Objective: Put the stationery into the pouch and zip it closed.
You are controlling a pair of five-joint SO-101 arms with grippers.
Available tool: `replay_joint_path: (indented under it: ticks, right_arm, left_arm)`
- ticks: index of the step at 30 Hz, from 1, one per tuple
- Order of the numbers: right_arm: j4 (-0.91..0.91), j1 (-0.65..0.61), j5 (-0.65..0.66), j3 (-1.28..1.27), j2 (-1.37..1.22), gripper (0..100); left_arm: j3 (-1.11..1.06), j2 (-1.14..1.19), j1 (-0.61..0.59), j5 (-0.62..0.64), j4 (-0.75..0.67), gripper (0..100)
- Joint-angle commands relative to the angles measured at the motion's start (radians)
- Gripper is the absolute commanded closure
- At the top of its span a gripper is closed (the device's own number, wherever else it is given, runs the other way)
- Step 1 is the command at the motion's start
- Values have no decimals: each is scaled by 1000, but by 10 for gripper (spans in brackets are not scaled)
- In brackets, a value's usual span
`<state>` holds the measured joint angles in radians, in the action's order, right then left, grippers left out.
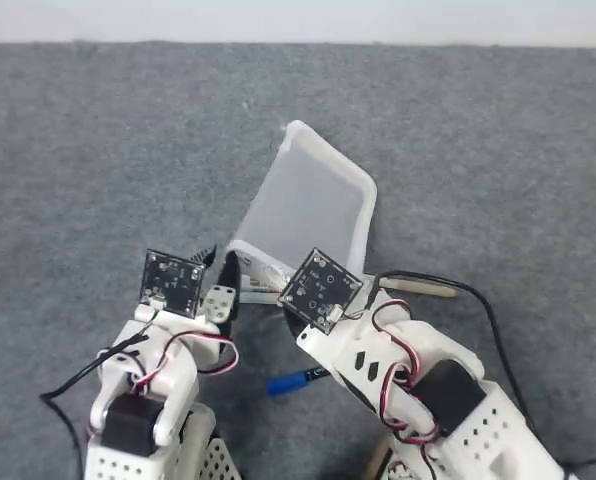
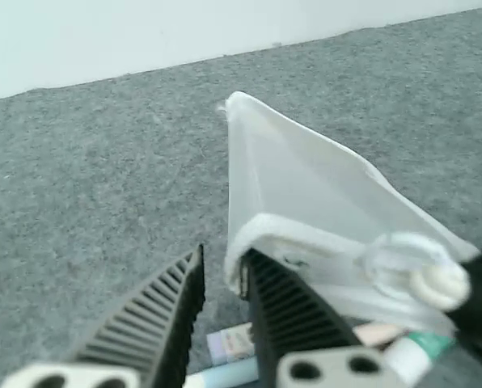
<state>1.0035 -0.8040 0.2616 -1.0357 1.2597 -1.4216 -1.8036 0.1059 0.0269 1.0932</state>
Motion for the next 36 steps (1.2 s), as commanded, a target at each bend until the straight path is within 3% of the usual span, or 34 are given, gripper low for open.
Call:
replay_joint_path:
  ticks: [1, 36]
  right_arm:
    - [-10, 35, 6, 3, 45, 993]
    - [-102, 348, -141, 2, 54, 993]
  left_arm:
    - [25, -18, -68, -8, -43, 960]
    - [58, -18, -161, 0, -15, 961]
